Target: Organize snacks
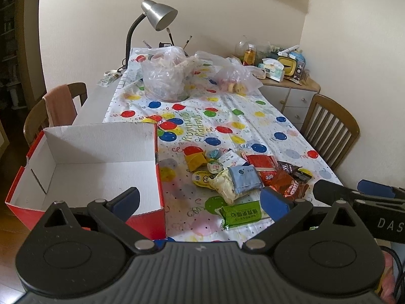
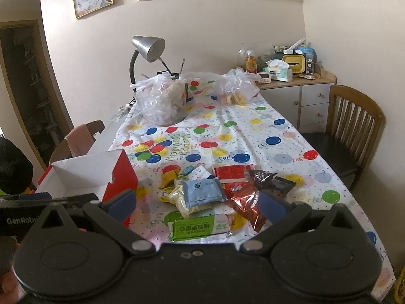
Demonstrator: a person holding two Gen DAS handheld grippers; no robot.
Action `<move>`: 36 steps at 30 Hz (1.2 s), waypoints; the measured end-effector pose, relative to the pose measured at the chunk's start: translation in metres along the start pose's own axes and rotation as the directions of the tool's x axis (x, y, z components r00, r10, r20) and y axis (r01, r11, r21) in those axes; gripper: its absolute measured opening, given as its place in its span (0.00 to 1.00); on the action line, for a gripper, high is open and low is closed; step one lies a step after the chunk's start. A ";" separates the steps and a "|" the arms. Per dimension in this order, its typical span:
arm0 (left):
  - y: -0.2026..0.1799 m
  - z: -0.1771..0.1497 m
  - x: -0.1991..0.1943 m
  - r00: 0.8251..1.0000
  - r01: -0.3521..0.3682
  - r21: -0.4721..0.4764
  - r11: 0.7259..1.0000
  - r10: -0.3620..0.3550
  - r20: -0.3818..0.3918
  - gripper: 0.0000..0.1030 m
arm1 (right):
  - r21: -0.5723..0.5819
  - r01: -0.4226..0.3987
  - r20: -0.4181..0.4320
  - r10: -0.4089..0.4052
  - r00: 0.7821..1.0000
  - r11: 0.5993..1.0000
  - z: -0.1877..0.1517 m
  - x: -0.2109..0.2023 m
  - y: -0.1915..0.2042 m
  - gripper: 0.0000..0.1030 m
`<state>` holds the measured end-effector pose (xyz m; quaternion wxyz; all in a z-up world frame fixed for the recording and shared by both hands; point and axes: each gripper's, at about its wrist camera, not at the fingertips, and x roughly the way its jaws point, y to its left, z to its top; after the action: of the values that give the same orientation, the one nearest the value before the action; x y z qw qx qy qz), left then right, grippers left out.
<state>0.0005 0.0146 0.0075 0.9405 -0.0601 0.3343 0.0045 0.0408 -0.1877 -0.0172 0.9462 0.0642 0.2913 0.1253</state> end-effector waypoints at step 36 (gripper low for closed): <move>-0.094 -0.018 0.146 0.967 0.190 0.383 0.904 -0.105 -0.231 0.92 | -0.344 -0.276 -0.320 0.165 0.933 0.897 0.009 0.162 -0.096 0.79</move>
<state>0.1072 -0.0851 -0.0873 0.8909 0.1091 0.4175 -0.1419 0.1942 -0.2359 -0.1151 0.8684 -0.1078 0.3838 0.2951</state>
